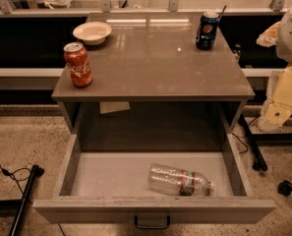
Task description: Pick water bottle from top drawer and place on counter
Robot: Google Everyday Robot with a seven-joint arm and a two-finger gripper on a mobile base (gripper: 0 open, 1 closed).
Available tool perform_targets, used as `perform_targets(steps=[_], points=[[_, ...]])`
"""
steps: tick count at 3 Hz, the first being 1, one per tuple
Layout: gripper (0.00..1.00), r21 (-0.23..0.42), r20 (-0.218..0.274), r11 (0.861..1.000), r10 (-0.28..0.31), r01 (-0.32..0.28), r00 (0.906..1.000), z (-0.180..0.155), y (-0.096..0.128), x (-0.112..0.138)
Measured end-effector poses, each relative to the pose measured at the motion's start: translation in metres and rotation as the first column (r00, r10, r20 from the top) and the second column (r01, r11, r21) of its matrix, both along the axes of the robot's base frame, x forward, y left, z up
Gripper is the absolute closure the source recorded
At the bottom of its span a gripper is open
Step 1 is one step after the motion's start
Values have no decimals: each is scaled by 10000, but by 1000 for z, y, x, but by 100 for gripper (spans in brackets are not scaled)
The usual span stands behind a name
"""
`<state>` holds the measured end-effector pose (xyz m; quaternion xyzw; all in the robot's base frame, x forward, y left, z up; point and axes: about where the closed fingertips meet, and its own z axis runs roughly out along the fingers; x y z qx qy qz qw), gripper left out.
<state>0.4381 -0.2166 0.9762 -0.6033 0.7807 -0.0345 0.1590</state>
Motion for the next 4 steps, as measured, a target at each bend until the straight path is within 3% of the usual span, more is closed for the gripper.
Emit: perform_targets(steps=[1,2,3,4], points=[[0,0,0,10000,0,0,10000,0,0,0],[0,35,-41,9999,-133,133,9999,-32,3,9],[0,-760,90,9971,-30,37,10000,-110,14,19],[0,-739,-100,9973,-36,28,9999,-117,11,12]])
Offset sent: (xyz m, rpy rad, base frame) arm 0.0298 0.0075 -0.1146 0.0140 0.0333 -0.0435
